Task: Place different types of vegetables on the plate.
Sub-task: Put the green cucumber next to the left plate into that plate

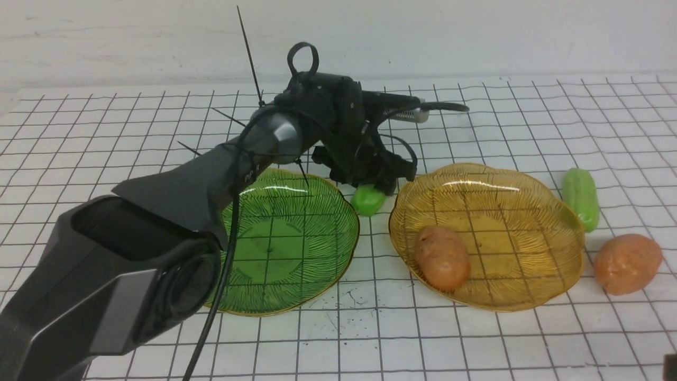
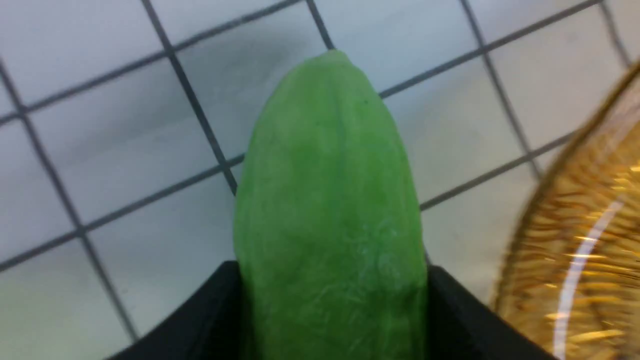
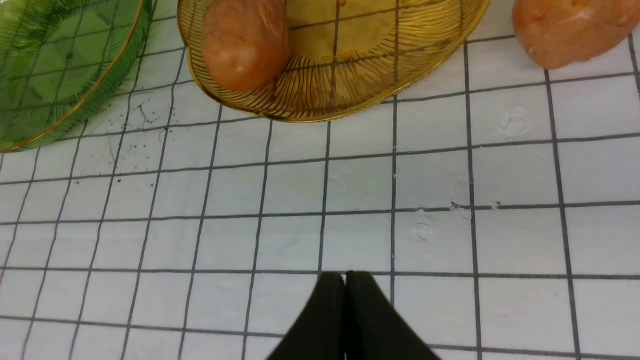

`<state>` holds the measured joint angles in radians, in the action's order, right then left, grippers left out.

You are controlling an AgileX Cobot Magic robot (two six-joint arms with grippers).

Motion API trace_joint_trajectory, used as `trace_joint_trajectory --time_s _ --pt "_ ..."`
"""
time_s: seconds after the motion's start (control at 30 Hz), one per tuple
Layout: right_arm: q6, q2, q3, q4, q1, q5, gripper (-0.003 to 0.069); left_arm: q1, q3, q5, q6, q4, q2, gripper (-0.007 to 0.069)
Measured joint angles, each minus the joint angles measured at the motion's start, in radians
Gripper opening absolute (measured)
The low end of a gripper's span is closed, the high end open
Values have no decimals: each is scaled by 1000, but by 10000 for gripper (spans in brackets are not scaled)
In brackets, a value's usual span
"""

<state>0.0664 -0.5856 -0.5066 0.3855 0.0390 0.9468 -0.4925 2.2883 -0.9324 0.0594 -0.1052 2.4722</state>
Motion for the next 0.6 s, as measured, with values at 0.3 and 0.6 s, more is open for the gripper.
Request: trace_joint_trajectory --time_s 0.3,0.6 --pt "5 -407 -394 -112 -2 105 -14 2 92 -300 -81 156 -278 380" --pt "-10 -756 -619 -122 -192 83 -14 75 -84 -320 -81 155 -485 380"
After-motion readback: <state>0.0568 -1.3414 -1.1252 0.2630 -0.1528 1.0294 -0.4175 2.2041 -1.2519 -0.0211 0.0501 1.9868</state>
